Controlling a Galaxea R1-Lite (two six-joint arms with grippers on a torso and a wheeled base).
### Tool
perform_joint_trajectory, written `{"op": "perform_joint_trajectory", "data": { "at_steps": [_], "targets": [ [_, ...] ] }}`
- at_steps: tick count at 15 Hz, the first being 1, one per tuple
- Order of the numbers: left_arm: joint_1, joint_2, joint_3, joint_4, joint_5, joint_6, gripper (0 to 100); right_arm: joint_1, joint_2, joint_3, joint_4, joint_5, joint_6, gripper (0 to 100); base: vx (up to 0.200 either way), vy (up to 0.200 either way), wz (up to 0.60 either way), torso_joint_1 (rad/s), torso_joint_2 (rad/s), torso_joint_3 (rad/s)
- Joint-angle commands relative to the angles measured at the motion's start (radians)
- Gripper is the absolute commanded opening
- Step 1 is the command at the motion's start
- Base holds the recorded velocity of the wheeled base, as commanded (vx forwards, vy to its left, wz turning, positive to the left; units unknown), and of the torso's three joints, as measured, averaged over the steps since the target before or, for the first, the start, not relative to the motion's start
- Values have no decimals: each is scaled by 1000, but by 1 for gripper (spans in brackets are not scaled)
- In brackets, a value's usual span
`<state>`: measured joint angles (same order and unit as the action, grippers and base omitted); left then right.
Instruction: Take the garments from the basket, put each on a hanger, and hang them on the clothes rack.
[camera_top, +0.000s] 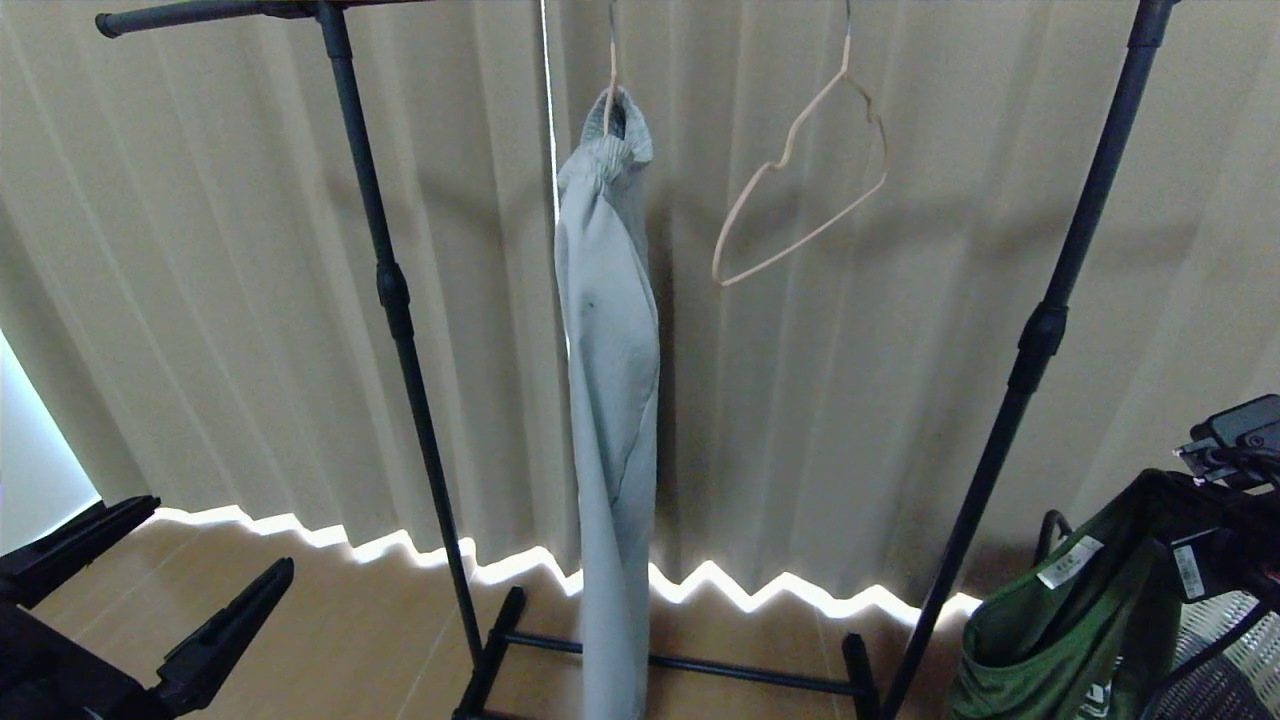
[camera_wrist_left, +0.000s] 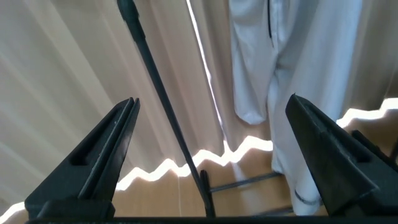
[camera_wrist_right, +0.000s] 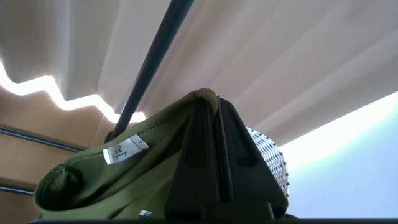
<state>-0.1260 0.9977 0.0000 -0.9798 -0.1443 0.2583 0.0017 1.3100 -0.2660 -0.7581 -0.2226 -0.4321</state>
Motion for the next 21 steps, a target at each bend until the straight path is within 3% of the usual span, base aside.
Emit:
{"op": "perform_joint_trajectory", "data": {
  "at_steps": [1,6,16,21],
  "targets": [
    [-9,-22,0,0,0,-1,100,1,-2,-1,0,0,0,0,-200,0,0,2,2,2],
    [-9,-22,0,0,0,-1,100,1,0,1,3,0,-2,0,-200,0,0,1,3,1],
    [-41,-53,0,49,-1,1,100,29,0,1,5,0,0,0,0,0,0,0,0,0],
    [-161,-62,0,53,-1,-1,100,118,6,-7,5,3,0,0,0,0,0,0,0,0]
  ]
}}
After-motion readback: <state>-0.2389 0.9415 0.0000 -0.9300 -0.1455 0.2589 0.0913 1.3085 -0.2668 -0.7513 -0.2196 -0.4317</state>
